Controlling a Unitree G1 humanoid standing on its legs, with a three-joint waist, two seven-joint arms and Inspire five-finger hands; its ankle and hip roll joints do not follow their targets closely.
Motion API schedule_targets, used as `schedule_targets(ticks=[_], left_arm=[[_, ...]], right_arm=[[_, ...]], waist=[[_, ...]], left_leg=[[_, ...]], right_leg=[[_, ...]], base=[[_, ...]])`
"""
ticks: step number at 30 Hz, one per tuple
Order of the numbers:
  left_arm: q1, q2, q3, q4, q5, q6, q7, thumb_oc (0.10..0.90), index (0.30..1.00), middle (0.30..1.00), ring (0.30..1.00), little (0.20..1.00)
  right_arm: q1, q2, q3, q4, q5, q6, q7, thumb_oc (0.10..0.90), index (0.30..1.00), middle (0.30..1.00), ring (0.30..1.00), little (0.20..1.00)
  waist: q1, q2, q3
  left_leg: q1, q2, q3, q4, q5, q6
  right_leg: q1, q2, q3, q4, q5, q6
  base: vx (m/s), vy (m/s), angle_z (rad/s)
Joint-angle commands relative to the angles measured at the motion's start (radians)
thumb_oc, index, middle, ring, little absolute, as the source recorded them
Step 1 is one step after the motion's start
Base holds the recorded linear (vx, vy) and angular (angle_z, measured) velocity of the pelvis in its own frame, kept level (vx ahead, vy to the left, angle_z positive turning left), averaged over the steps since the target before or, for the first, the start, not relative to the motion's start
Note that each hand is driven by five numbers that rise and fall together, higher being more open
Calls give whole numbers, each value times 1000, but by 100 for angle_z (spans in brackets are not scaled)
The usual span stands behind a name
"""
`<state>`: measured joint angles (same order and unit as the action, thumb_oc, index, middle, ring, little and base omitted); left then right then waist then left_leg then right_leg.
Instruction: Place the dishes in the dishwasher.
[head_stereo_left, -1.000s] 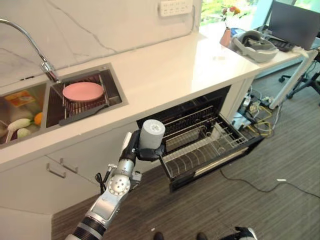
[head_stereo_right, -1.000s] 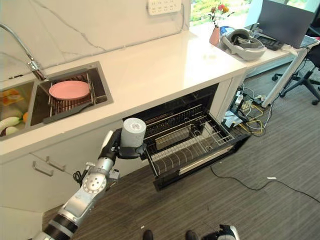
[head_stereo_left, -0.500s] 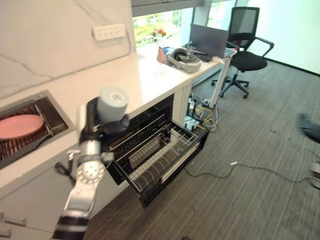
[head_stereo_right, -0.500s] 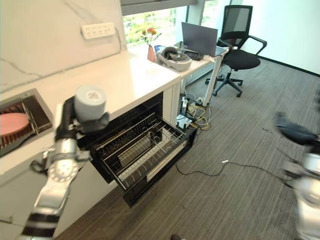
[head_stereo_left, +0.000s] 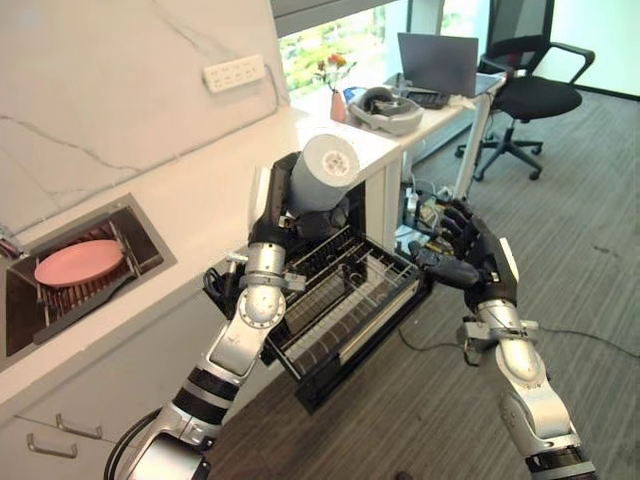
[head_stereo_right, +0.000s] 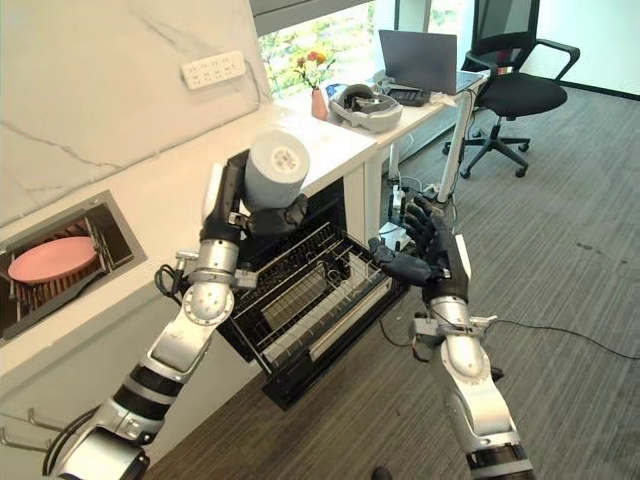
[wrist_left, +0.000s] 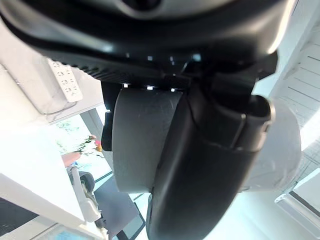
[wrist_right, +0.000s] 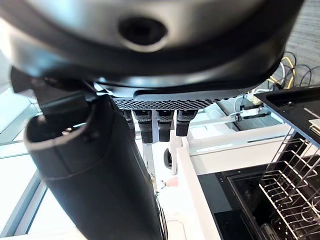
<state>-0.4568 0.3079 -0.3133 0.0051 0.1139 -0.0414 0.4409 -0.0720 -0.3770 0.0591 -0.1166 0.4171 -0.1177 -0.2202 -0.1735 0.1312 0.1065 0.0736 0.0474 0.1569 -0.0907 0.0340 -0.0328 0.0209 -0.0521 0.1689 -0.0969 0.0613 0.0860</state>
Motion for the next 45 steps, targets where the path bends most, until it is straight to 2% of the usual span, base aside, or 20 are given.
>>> schedule_targets(ticks=[1,2,3,11,14,19,22,24,26,32,34,35,36,45], left_arm=[[-115,41,9,-12,67,-76,66,400,300,300,300,300],[-115,41,9,-11,67,-77,67,400,300,300,300,300],[-99,30,7,12,54,-74,63,400,300,300,300,300],[-97,21,7,57,57,-73,66,400,300,300,300,300],[-108,6,-6,84,33,-78,62,400,300,300,300,300],[-127,-1,-30,100,26,-82,54,400,300,300,300,300],[-128,-18,-60,116,23,-83,44,400,300,300,300,300],[-131,-27,-86,132,27,-83,37,400,300,300,300,300],[-121,-31,-105,126,32,-86,27,400,300,300,300,300],[-100,-49,-158,124,51,-74,45,400,300,300,300,300],[-101,-48,-158,124,51,-74,46,400,300,300,300,300],[-100,-55,-189,123,96,-54,65,400,300,300,300,300],[-100,-57,-202,122,110,-50,67,400,300,300,300,300],[-113,-69,-297,108,221,-29,63,400,300,300,300,300]], right_arm=[[-102,28,-58,-168,63,-166,16,800,900,900,900,900],[-102,28,-58,-168,64,-166,16,800,900,900,900,900],[-95,39,-36,-196,134,-170,55,800,900,900,900,900],[-79,26,-10,-231,208,-170,121,800,900,900,900,900],[-81,36,37,-220,274,-159,163,800,900,900,900,900],[-96,34,102,-194,284,-138,186,800,900,900,900,900],[-95,64,167,-185,334,-128,216,800,900,900,900,900],[-115,63,210,-175,315,-118,219,800,900,900,900,900],[-140,49,216,-167,231,-120,188,800,900,900,900,900],[-171,98,231,-154,168,-146,85,800,900,900,900,900],[-172,99,232,-155,167,-146,84,800,900,900,900,900],[-191,130,251,-159,152,-162,28,800,900,900,900,900],[-198,137,263,-164,147,-164,16,800,900,900,900,900],[-277,189,357,-210,132,-165,-47,800,900,900,900,900]], waist=[[6,-79,-60],[6,-79,-60],[5,-79,-61],[1,-81,-62],[4,-82,-64],[11,-85,-63],[17,-86,-60],[21,-89,-60],[26,-89,-57],[38,-90,-58],[38,-90,-56],[46,-89,-54],[48,-89,-53],[67,-85,-44]], left_leg=[[4,34,23,3,-35,-71],[4,34,23,3,-35,-71],[8,35,24,3,-35,-73],[11,40,26,3,-34,-76],[21,37,25,3,-48,-75],[25,36,26,3,-47,-74],[22,35,25,3,-35,-73],[31,31,21,3,-48,-72],[26,34,20,3,-35,-71],[33,31,12,3,-47,-68],[26,34,12,3,-34,-68],[24,33,6,3,-34,-66],[23,33,5,3,-32,-66],[20,30,-8,3,-28,-62]], right_leg=[[53,-44,-20,10,-109,46],[54,-44,-20,10,-109,46],[58,-46,-22,10,-109,45],[63,-48,-25,10,-111,45],[72,-53,-28,10,-123,47],[78,-57,-34,10,-121,48],[77,-55,-36,10,-111,46],[87,-59,-40,10,-124,47],[81,-56,-44,10,-111,45],[91,-60,-52,10,-123,45],[84,-57,-51,10,-111,43],[85,-56,-54,10,-113,43],[87,-56,-55,10,-114,42],[90,-59,-67,10,-116,40]], base=[[0,0,0],[0,0,0],[0,0,0],[0,-1,0],[22,11,0],[-10,-2,0],[-36,-6,1],[8,7,2],[-67,-8,6],[0,3,5],[-62,-11,1],[-31,-5,1],[-31,-5,2],[-13,0,2]])
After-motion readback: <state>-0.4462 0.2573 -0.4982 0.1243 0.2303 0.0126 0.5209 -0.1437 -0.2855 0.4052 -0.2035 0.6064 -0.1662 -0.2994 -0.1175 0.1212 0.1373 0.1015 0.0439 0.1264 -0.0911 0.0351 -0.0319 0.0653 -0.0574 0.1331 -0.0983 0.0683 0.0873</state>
